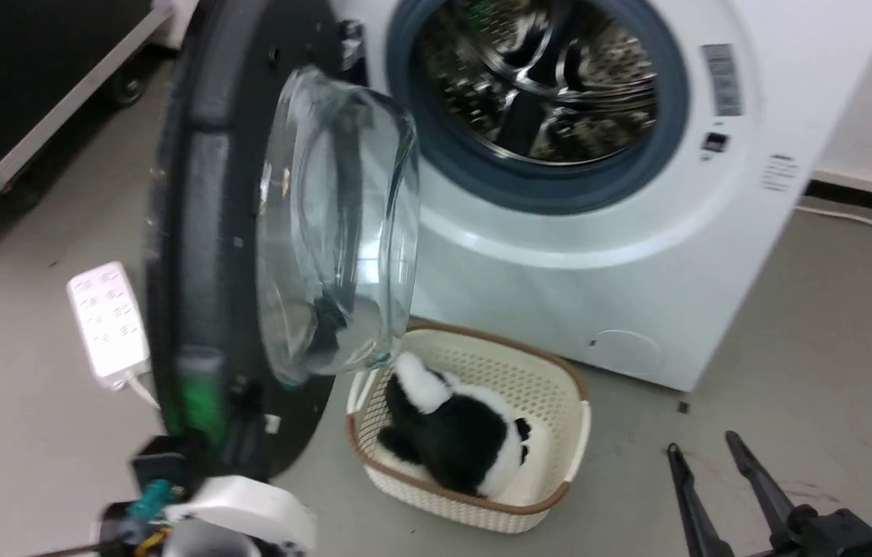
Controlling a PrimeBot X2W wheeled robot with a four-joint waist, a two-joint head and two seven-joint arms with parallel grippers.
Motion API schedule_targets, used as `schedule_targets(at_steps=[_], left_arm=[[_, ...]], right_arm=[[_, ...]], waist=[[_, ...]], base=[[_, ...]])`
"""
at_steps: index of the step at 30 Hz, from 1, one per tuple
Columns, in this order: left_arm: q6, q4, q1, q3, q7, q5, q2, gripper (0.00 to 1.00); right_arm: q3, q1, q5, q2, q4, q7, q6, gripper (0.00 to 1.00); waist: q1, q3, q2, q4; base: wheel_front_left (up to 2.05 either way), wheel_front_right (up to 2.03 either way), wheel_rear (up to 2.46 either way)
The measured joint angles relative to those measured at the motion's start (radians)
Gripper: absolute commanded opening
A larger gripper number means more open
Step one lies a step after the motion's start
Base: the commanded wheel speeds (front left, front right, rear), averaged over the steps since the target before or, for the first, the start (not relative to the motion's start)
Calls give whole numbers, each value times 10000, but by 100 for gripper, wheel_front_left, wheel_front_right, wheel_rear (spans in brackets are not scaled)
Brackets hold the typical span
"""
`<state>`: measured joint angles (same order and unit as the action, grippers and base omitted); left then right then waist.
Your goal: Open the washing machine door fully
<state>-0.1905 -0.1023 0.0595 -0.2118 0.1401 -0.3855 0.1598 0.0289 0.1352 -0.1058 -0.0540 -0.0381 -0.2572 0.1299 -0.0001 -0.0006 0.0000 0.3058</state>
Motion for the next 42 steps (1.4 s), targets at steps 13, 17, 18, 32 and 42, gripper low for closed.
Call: schedule_targets(at_steps=[13, 17, 18, 32, 42], left_arm=[[-221, -69, 916, 1766, -621, -782, 1367, 0], [-209, -485, 1510, 2364, -780, -1051, 1914, 0], [-211, -662, 1673, 2537, -828, -1160, 2019, 0], [2, -3421, 3573, 3615, -531, -1831, 3039, 0], [558, -4564, 4157, 3455, 435, -1766, 3223, 0]], right_arm=[[169, -471, 165, -278, 291, 190, 0, 100], [150, -605, 165, -527, 506, 345, 0, 100], [134, -645, 163, -589, 556, 359, 0, 100], [-142, -827, 73, -1085, 1007, 635, 0, 100], [-123, -829, 73, -1095, 1083, 784, 0, 100]], waist=[[2, 1494, 0, 439], [2, 1971, 0, 399], [3, 2084, 0, 382], [1, 3015, 0, 78], [1, 2773, 0, 37]], base=[[0, 0, 0], [0, 0, 0], [0, 0, 0], [0, 0, 0], [0, 0, 0]])
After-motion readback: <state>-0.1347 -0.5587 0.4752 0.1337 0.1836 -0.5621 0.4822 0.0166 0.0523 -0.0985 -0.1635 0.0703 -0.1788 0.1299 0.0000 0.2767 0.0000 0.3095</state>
